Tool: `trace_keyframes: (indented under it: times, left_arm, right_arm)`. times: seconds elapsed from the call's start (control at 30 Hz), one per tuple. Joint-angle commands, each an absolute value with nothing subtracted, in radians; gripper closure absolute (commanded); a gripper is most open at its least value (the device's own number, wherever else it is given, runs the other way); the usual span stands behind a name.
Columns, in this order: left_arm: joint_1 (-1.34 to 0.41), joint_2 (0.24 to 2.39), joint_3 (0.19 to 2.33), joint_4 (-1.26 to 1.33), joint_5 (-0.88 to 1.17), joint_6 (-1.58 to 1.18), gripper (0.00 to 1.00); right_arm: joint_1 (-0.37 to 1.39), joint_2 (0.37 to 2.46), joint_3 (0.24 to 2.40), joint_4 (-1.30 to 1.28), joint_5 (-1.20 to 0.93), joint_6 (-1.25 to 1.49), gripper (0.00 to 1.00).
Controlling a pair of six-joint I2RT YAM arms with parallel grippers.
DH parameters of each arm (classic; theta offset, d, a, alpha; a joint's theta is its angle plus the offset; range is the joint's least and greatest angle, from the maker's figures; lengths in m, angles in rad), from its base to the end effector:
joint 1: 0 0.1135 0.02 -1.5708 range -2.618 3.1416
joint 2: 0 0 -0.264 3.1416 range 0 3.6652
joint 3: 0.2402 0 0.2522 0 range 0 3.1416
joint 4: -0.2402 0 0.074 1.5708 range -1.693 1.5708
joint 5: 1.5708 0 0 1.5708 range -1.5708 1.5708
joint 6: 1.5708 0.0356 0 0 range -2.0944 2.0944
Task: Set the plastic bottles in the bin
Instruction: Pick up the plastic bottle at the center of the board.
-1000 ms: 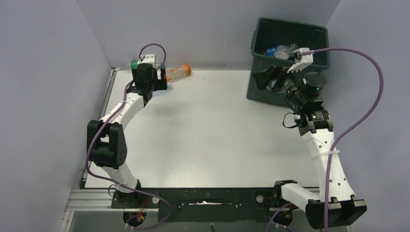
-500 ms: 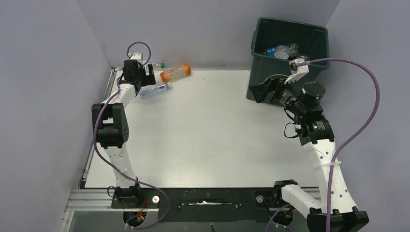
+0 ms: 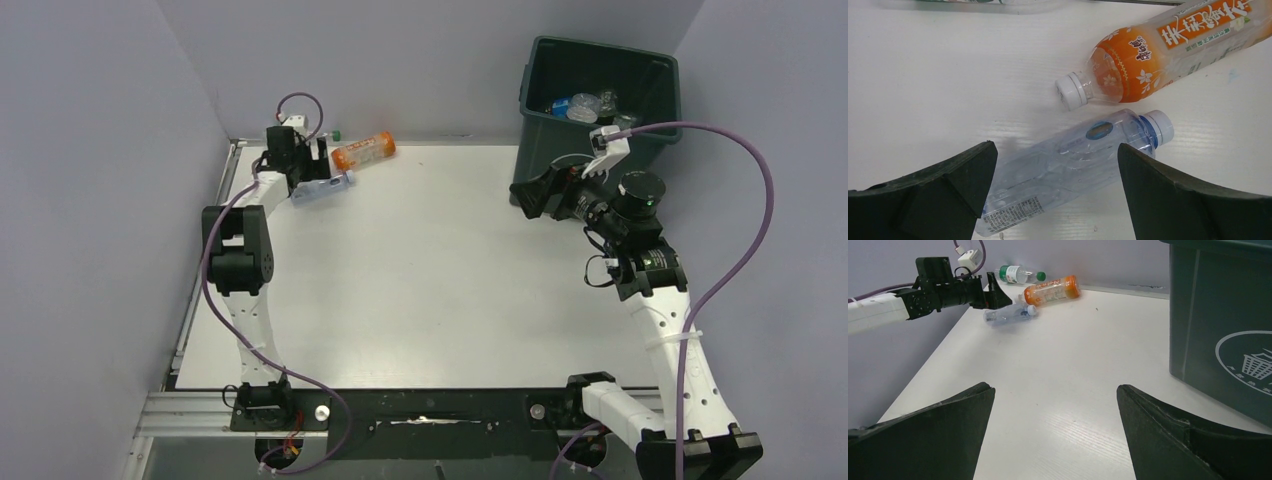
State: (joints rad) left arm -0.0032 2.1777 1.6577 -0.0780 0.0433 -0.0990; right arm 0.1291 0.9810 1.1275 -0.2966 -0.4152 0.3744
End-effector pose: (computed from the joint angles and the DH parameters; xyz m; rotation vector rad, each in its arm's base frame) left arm 0.5035 -0.0032 0.1990 -0.0791 2.1686 -0.1055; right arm 0.2085 0.0415 0.4121 -0.0997 1.7602 0.7256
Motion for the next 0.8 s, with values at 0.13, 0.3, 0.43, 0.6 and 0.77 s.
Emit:
trace_keyframes:
  times: [0.13, 0.3, 0.43, 0.6, 0.77]
  left_arm:
    - [-0.03, 2.165, 1.619, -0.055, 0.057, -0.1, 0.07]
    - [-0.044, 2.178, 1.597, -0.068, 0.06, -0.09, 0.07]
    - [-0.057, 2.158, 1.564, -0.073, 0.056, -0.093, 0.07]
    - [-0.108, 2.08, 1.481, -0.081, 0.018, -0.104, 0.07]
    - [-0.153, 2.019, 1.4, -0.122, -0.025, -0.15, 0.07]
  right_arm:
    - [0.146, 0.984, 1.101, -0.235, -0.446, 0.373, 0.01]
    - [0.151, 0.967, 1.086, -0.238, -0.448, 0.373, 0.01]
    - [0.155, 0.942, 1.06, -0.241, -0.445, 0.376, 0.01]
    - [0.159, 0.913, 1.017, -0.244, -0.44, 0.375, 0.01]
    - [0.161, 0.898, 0.988, -0.245, -0.435, 0.363, 0.02]
